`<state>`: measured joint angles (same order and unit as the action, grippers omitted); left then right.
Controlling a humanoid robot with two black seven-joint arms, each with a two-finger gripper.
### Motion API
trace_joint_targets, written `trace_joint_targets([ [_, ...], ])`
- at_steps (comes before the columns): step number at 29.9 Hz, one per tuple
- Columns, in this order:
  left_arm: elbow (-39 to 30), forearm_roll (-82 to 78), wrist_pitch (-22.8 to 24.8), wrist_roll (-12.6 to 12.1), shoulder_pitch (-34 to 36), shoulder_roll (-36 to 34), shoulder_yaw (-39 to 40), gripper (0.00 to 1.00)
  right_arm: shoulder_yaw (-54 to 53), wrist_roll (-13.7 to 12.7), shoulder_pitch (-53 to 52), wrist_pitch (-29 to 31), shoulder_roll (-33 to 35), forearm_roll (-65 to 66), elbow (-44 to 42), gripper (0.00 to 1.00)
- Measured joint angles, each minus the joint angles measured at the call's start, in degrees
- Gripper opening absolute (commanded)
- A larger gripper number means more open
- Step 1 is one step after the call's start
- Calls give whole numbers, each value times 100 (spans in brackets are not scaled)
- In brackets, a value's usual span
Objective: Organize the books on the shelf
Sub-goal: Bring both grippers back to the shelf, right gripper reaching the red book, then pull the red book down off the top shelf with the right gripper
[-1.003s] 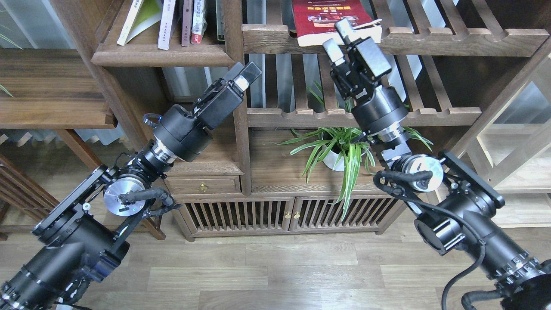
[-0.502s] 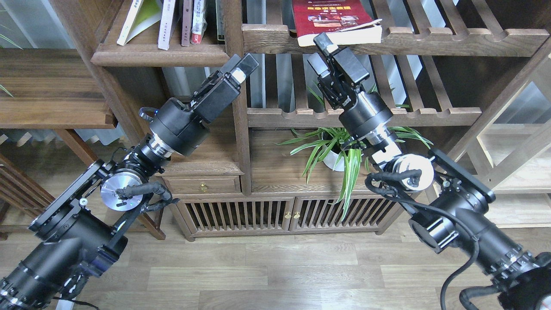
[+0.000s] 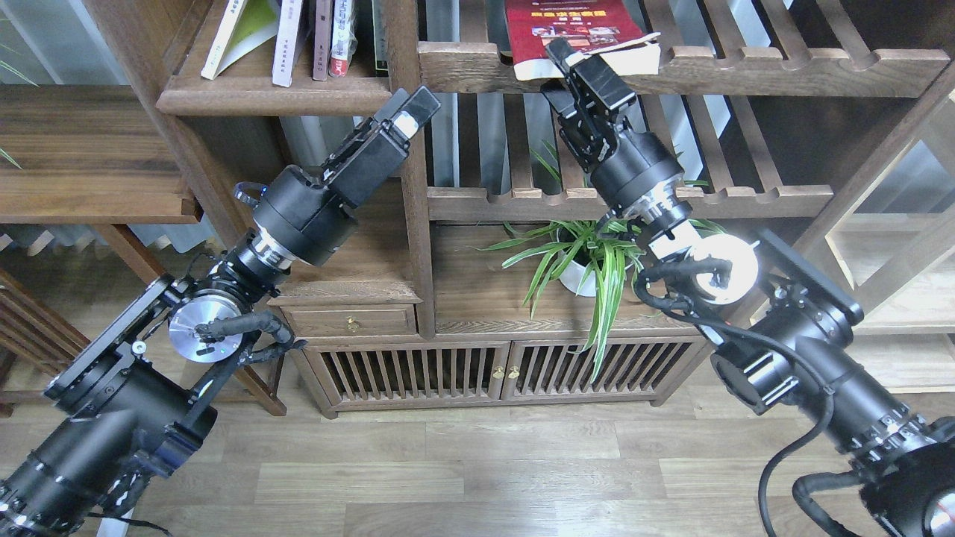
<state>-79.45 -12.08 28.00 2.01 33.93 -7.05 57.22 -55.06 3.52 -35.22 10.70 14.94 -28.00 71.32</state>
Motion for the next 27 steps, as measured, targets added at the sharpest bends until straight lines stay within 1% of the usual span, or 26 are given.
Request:
trace_joint_targets([
  [5,0,4,0,1,0,-4,0,99,-73,0,-57,-252,7,-63,-1,62],
  [13,11,6,0,1,-8,-3,0,99,-311,0,-173,-978,-23,-95,-1,60],
  [16,15,7,0,1,-9,1,0,99,-352,0,-227,-1197,-26,-160,-1,56],
  [19,19,11,0,2,-9,1,0,99,-381,-1,-252,-1289,-26,-194,-1,44],
  [23,25,12,0,1,-9,2,0,99,-490,8,-253,-1306,-34,-207,-1,30],
  [25,26,13,0,2,-9,2,0,99,-518,36,-245,-1296,-34,-206,-1,21],
  [27,26,13,0,1,-9,2,0,99,-527,65,-225,-1245,-35,-207,0,16],
])
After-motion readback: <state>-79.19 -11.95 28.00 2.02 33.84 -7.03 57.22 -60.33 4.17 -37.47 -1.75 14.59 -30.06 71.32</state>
